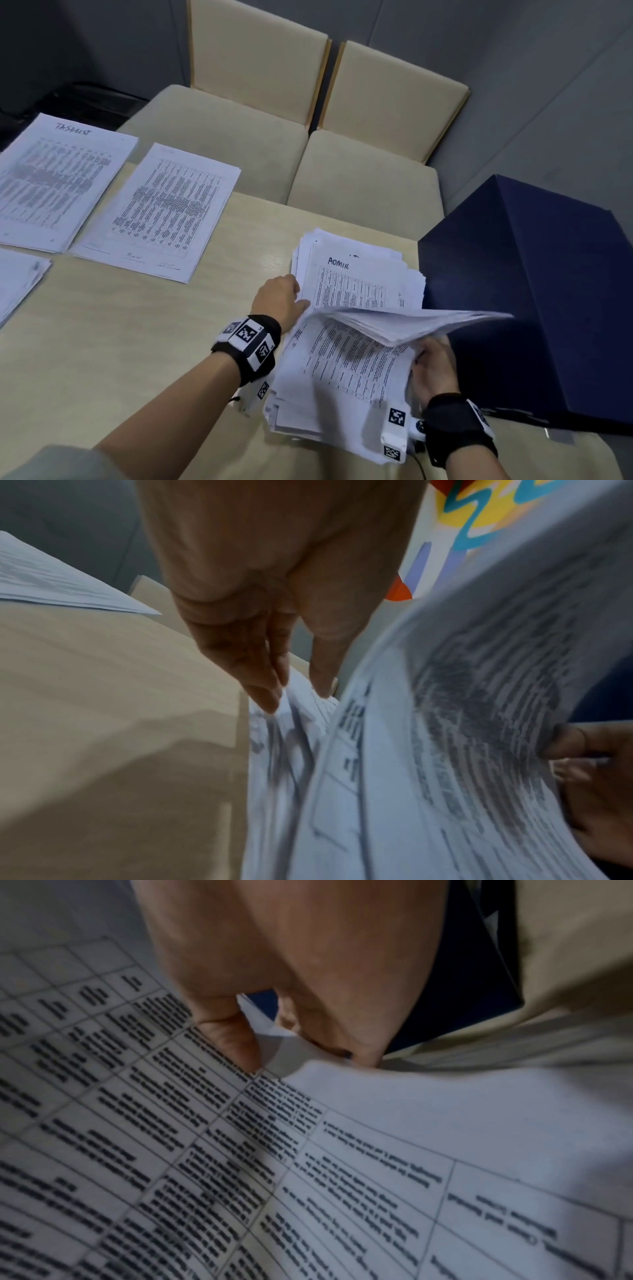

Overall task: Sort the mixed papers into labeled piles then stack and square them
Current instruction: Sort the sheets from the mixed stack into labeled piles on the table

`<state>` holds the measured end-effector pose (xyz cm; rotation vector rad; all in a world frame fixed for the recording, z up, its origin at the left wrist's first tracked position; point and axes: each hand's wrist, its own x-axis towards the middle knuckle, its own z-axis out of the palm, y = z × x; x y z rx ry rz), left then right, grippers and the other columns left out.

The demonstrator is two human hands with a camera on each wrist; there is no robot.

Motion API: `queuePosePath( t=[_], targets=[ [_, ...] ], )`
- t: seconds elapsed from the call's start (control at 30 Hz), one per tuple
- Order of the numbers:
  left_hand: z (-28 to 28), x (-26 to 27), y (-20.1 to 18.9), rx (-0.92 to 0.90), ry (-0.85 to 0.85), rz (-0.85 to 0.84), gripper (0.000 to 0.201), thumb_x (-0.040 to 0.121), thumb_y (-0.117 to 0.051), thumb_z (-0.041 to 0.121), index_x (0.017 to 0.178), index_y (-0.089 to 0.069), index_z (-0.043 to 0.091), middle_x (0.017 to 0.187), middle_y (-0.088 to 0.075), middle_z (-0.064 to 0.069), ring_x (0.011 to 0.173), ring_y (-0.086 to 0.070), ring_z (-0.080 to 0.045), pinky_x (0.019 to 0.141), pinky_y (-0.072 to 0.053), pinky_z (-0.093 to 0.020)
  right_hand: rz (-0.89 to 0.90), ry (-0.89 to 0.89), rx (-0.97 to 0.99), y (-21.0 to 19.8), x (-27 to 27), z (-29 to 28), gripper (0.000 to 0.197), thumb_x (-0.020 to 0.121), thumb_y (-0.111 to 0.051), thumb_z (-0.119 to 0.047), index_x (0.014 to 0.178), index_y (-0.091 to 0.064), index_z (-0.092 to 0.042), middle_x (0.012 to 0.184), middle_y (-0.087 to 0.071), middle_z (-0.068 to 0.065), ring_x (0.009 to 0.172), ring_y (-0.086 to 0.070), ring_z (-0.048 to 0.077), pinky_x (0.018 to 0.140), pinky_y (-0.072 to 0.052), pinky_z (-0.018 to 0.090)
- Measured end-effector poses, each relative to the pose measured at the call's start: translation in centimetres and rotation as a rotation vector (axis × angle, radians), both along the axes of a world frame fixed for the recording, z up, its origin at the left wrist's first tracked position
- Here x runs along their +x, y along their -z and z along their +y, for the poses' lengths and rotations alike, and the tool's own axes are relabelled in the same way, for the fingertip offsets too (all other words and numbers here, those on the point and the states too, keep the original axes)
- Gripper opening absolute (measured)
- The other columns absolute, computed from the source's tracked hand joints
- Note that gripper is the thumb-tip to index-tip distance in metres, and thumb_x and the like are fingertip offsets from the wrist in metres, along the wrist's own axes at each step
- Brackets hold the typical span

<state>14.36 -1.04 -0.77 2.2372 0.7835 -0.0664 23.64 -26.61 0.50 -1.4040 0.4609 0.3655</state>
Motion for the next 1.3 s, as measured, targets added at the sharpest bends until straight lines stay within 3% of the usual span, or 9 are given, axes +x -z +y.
queuePosePath(
  t=[0.1,0.23,0.37,0.43,0.63,0.73,0.87,1.07,1.3],
  targets=[
    [-0.5,0.5,-0.9,0.045,-0.049,-0.042,0.023,0.086,-0.057,0.013,0.107,-0.064,0.015,0.111,-0.065,-0.003,0.098,-0.06,-0.022,0.082,-0.049,-0.032,0.044,-0.007,-0.012,-0.1,-0.1,-0.7,0.015,0.084,-0.05,0.005,0.091,-0.058,-0.005,0.09,-0.06,0.019,0.082,-0.06,0.029,0.065,-0.054,0.03],
    [-0.7,0.3,-3.3,-0.261,0.192,-0.247,0.067,0.073,-0.056,-0.009,0.132,-0.051,0.023,0.13,-0.058,0.008,0.113,-0.056,-0.009,0.084,-0.045,-0.024,0.021,0.003,-0.067,-1.8,0.6,-0.5,0.013,0.085,-0.053,0.003,0.083,-0.06,-0.008,0.09,-0.064,0.02,0.085,-0.061,0.031,0.075,-0.051,0.038],
    [-0.9,0.7,-6.3,-0.396,0.234,-0.378,0.054,0.088,-0.068,0.03,0.132,-0.04,0.018,0.128,-0.058,0.005,0.115,-0.058,-0.016,0.094,-0.05,-0.036,-0.136,-0.077,-0.085,-6.1,1.3,1.8,0.012,0.089,-0.053,-0.001,0.084,-0.06,-0.01,0.092,-0.064,0.016,0.09,-0.06,0.029,0.078,-0.05,0.037],
    [-1.0,1.3,-8.4,-0.448,0.113,-0.535,0.047,0.091,-0.06,0.044,0.126,-0.045,0.015,0.121,-0.063,0.002,0.109,-0.062,-0.015,0.092,-0.053,-0.043,-0.272,-0.115,-0.071,-8.6,1.1,3.1,0.012,0.09,-0.058,-0.01,0.1,-0.065,-0.01,0.106,-0.069,0.012,0.106,-0.064,0.027,0.096,-0.049,0.04],
    [-2.6,2.0,-12.7,-0.418,-0.103,-0.837,0.032,0.099,-0.054,0.035,0.111,-0.044,0.008,0.105,-0.064,-0.011,0.095,-0.064,-0.03,0.08,-0.056,-0.05,-0.621,-0.061,-0.041,-12.4,-0.6,5.0,0.031,0.099,-0.051,-0.007,0.129,-0.057,-0.013,0.123,-0.067,-0.004,0.114,-0.061,0.006,0.098,-0.047,0.019],
    [-3.1,1.7,-10.5,-0.48,-0.184,-0.715,0.048,0.085,-0.068,0.045,0.109,-0.036,0.02,0.107,-0.063,-0.003,0.094,-0.067,-0.021,0.079,-0.059,-0.043,-0.595,-0.111,-0.248,-9.4,-1.2,4.5,0.032,0.097,-0.057,-0.009,0.129,-0.054,-0.011,0.111,-0.065,-0.01,0.1,-0.062,-0.002,0.088,-0.049,0.016],
    [-3.6,0.6,-5.3,-0.306,-0.124,-0.395,0.018,0.094,-0.057,0.024,0.107,-0.051,0.015,0.1,-0.067,-0.008,0.087,-0.065,-0.028,0.078,-0.056,-0.049,-0.415,-0.323,-0.439,-4.4,-1.6,2.0,0.028,0.098,-0.055,-0.01,0.126,-0.054,-0.012,0.111,-0.064,0.002,0.11,-0.061,0.025,0.09,-0.045,0.033],
    [-2.8,-1.3,-5.8,-0.336,-0.231,-0.508,0.017,0.104,-0.044,0.031,0.094,-0.054,0.021,0.074,-0.054,0.004,0.06,-0.047,-0.014,0.058,-0.044,-0.03,-0.462,-0.358,-0.442,-5.4,-1.4,4.8,0.038,0.103,-0.046,-0.023,0.139,-0.036,-0.017,0.132,-0.057,0.006,0.117,-0.055,0.027,0.105,-0.043,0.046],
    [4.3,-10.6,-6.6,-0.385,-0.557,-0.465,0.014,0.104,-0.044,0.022,0.108,-0.057,0.019,0.085,-0.057,-0.002,0.072,-0.051,-0.017,0.063,-0.044,-0.026,-0.429,-0.615,-0.286,-3.8,-4.6,11.5,0.021,0.102,-0.048,-0.033,0.118,-0.044,-0.019,0.105,-0.06,0.004,0.089,-0.057,0.021,0.089,-0.047,0.045]
  ],
)
